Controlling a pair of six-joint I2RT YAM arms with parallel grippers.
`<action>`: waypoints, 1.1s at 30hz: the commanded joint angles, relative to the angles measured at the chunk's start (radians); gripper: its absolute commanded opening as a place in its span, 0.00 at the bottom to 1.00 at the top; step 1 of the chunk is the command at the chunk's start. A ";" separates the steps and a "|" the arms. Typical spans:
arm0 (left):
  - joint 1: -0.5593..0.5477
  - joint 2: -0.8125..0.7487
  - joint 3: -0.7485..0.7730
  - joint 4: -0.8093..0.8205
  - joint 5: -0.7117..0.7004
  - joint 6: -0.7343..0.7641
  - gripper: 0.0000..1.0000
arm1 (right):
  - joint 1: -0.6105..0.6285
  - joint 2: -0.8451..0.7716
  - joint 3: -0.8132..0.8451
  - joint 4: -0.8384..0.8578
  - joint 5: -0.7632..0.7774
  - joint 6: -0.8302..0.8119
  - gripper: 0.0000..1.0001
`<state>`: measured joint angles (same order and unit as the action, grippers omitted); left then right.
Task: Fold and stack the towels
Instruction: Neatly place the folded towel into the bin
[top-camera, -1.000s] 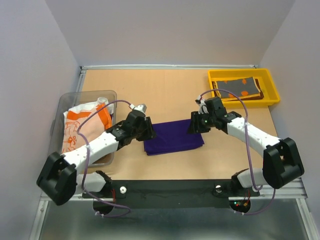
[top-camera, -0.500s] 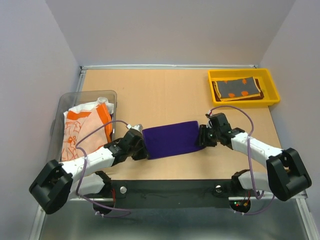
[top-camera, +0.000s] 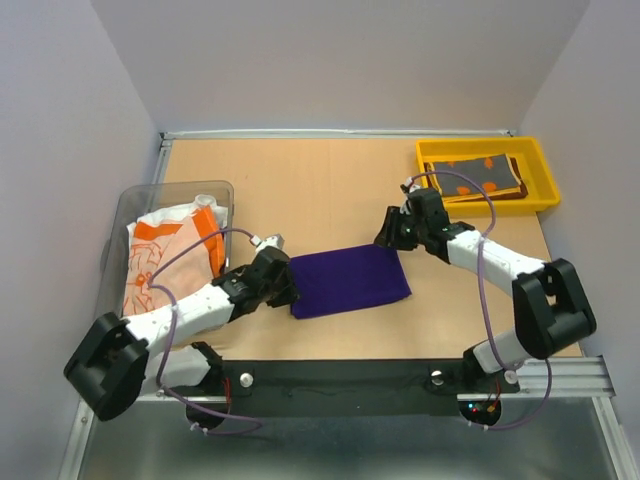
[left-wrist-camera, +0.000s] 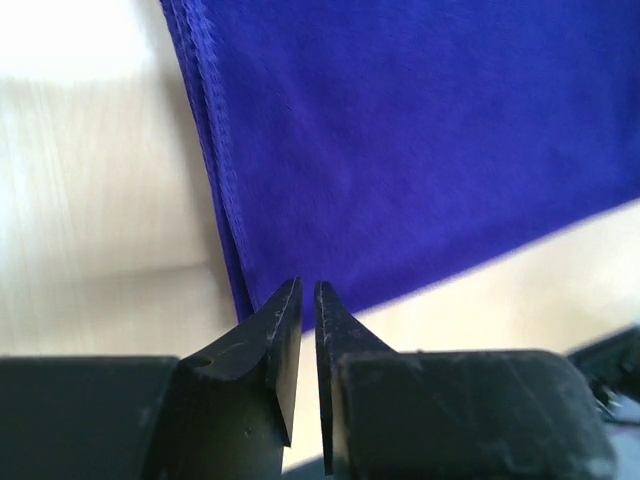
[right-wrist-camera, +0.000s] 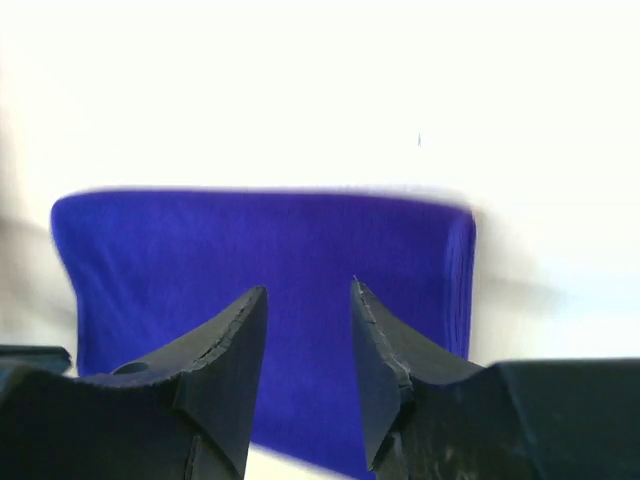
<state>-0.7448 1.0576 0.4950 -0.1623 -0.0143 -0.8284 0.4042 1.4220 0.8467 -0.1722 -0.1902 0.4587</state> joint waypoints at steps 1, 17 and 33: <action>0.005 0.142 0.039 0.075 -0.053 0.028 0.20 | -0.036 0.116 0.034 0.111 -0.001 -0.009 0.43; 0.130 0.216 0.267 -0.052 -0.147 0.334 0.66 | -0.146 -0.073 -0.035 -0.012 0.185 -0.069 0.65; -0.517 0.705 0.810 -0.103 -0.384 0.532 0.86 | -0.206 -0.222 -0.153 -0.219 0.313 -0.009 1.00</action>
<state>-1.2102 1.6527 1.2045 -0.1852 -0.2764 -0.3580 0.2039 1.2179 0.6975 -0.3843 0.1120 0.4255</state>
